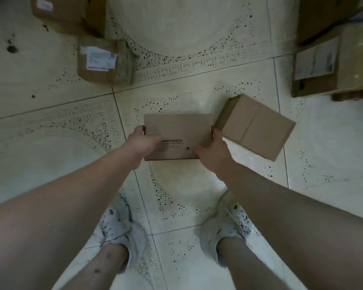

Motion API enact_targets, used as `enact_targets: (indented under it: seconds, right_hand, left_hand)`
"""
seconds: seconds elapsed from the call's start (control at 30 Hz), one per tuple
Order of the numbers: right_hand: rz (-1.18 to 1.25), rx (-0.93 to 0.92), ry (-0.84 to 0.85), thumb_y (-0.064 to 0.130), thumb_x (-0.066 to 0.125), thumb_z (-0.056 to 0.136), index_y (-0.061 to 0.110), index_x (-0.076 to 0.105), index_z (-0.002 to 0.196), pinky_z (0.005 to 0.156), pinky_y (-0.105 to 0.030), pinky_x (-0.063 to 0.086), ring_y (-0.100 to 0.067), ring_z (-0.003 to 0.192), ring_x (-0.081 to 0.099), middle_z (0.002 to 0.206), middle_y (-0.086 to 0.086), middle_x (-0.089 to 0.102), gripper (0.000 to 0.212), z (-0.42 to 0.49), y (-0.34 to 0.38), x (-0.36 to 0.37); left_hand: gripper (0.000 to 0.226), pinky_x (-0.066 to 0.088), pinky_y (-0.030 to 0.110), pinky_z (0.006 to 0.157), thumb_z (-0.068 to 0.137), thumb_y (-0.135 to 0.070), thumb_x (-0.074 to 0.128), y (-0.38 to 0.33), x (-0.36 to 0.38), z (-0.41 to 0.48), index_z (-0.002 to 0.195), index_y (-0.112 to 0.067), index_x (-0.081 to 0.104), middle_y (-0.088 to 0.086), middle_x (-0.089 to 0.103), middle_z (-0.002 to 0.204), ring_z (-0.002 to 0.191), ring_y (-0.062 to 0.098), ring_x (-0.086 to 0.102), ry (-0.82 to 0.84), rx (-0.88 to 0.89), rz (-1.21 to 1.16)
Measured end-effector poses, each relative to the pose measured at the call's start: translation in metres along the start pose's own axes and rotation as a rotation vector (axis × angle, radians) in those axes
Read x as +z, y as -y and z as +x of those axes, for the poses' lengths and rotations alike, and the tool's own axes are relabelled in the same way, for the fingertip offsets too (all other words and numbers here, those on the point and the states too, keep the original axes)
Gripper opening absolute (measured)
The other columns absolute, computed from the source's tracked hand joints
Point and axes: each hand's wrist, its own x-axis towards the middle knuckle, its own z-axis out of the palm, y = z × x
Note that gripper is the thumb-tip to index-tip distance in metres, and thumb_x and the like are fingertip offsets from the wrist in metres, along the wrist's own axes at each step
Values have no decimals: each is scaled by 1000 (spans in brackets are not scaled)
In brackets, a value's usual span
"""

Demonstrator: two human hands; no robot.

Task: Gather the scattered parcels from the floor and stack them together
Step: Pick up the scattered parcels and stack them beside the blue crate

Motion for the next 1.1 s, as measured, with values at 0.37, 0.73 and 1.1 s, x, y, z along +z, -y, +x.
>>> enact_targets:
  seconds: [0.37, 0.73, 1.1]
  right_hand:
    - [237, -173, -262, 36, 67, 82, 26, 35, 143, 88, -26, 39, -14, 109, 49, 125, 1, 45, 70, -234, 125, -85]
    - [511, -345, -439, 50, 58, 88, 38, 44, 123, 97, -44, 48, -17, 105, 59, 113, 10, 61, 39, -506, 167, -219]
    - [437, -486, -585, 62, 58, 79, 26, 38, 140, 96, -45, 48, -22, 110, 57, 129, 1, 57, 74, -658, 76, -394]
  left_hand:
    - [79, 48, 44, 97, 84, -26, 70, -99, -109, -251, 145, -37, 20, -8, 56, 113, 99, 13, 63, 20, 346, -150]
    - [57, 51, 26, 86, 93, -26, 59, -198, -126, -551, 142, -27, 31, -14, 56, 111, 92, -5, 58, 101, 846, 47]
    - [55, 55, 32, 61, 90, -45, 56, -232, 3, -731, 138, -46, 31, -21, 56, 105, 89, 10, 62, 156, 994, 101]
